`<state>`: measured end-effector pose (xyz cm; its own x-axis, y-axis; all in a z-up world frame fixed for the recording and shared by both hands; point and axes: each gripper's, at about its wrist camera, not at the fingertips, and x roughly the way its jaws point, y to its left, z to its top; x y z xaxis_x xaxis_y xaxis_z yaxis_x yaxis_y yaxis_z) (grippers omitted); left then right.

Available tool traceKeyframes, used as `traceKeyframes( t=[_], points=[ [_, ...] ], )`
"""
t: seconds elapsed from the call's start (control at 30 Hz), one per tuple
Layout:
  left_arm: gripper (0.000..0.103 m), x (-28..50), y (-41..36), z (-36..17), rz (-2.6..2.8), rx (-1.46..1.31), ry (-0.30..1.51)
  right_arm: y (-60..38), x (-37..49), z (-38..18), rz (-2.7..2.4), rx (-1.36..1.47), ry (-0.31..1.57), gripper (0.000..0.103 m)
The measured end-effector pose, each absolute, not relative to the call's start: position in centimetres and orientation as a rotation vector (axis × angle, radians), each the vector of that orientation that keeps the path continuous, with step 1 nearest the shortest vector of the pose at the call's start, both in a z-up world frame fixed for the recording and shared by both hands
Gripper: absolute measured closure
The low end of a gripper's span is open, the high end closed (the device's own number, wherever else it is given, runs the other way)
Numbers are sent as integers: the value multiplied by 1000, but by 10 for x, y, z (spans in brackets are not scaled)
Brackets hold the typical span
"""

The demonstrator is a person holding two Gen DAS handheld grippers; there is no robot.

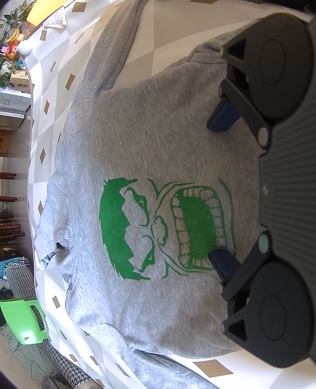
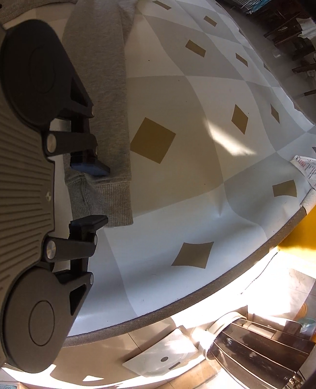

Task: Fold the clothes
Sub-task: 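Drag the held sleeve cuff outward across the bed with the right gripper, then lay the sleeve flat and open the right gripper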

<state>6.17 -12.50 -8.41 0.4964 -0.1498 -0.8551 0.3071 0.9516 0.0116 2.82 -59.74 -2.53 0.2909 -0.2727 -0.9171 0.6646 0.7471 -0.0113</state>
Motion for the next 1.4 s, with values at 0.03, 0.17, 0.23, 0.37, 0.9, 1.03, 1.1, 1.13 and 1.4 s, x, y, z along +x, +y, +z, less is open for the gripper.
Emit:
traceKeyframes(
  t=[0.03, 0.17, 0.23, 0.37, 0.9, 1.03, 1.1, 1.13, 1.4],
  points=[
    [0, 62, -125, -84, -278, 170, 1015, -599, 26, -20, -670, 395, 1092, 70],
    [0, 61, -125, -84, -278, 170, 1014, -604, 17, -3, -703, 389, 1031, 69],
    [0, 61, -125, -84, -277, 170, 1013, -605, 15, 1, -673, 437, 1012, 69],
    [0, 61, -125, -84, -277, 169, 1008, -600, 19, -4, -567, 531, 1017, 67],
    [0, 60, -126, -85, -279, 166, 997, -546, 55, -51, -385, 404, 1145, 58],
    [0, 60, -127, -85, -279, 165, 997, -547, 58, -52, -415, 378, 1155, 48],
    [0, 60, -127, -85, -278, 164, 998, -549, 57, -52, -425, 378, 1152, 47],
    [0, 60, -127, -85, -277, 163, 998, -549, 57, -51, -435, 374, 1146, 47],
    [0, 61, -127, -85, -276, 162, 999, -548, 60, -34, -506, 321, 1128, 47]
  ],
)
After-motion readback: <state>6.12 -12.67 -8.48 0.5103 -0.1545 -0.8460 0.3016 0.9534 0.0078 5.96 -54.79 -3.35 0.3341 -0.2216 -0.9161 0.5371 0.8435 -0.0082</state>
